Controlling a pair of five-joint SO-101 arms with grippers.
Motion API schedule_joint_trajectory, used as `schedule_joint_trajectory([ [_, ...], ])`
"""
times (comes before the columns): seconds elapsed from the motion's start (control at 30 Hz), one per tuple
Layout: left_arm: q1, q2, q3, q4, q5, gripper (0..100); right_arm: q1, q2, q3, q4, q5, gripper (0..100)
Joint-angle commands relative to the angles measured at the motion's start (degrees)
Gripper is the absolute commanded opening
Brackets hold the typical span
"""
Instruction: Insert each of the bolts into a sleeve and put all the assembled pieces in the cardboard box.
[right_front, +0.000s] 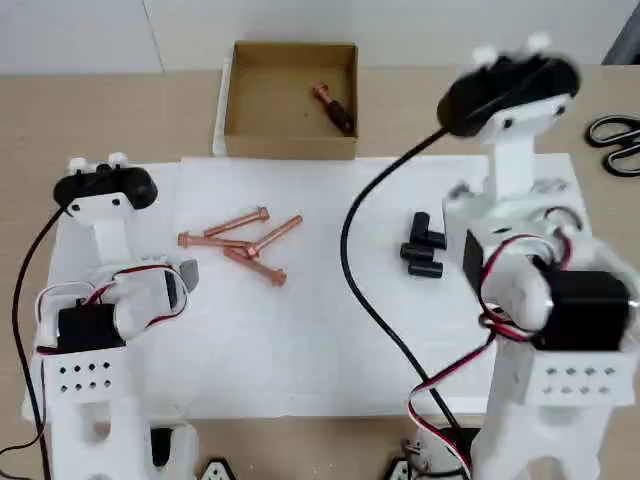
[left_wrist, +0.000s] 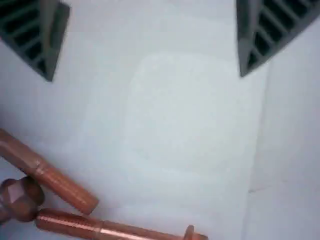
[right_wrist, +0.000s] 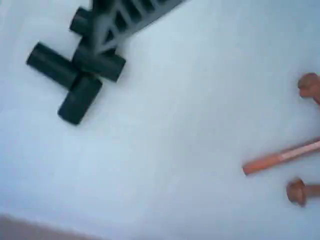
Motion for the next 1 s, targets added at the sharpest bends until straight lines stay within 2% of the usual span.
schedule_joint_trajectory([
  [0.0, 0.09, -0.62, -2.07, 0.09, 0.00, 23, 0.84, -2.95, 14.86, -5.85, 0.79, 12.6],
  [0.17, 0.09, -0.62, -2.07, 0.09, 0.09, 23, 0.75, 0.22, 25.41, -9.98, 9.49, 12.8],
  [0.33, 0.09, -0.62, -2.07, 0.09, 0.09, 23, 2.24, 10.51, 24.97, -11.30, 17.41, 12.5],
  [0.53, 0.09, -0.62, -2.07, 0.09, 0.09, 23, 6.29, 25.36, 14.24, -10.33, 28.13, 12.8],
  [0.7, 0.09, -0.62, -2.07, 0.09, 0.09, 23, 7.43, 37.49, 0.00, -2.15, 39.21, 12.8],
  [0.8, 0.09, -0.62, -2.07, 0.09, 0.09, 23, 7.43, 44.18, -8.53, 1.89, 42.46, 12.8],
  [0.97, 0.00, -0.62, -2.07, 0.18, 0.09, 23, 7.25, 52.18, -15.65, 2.42, 45.01, 12.9],
])
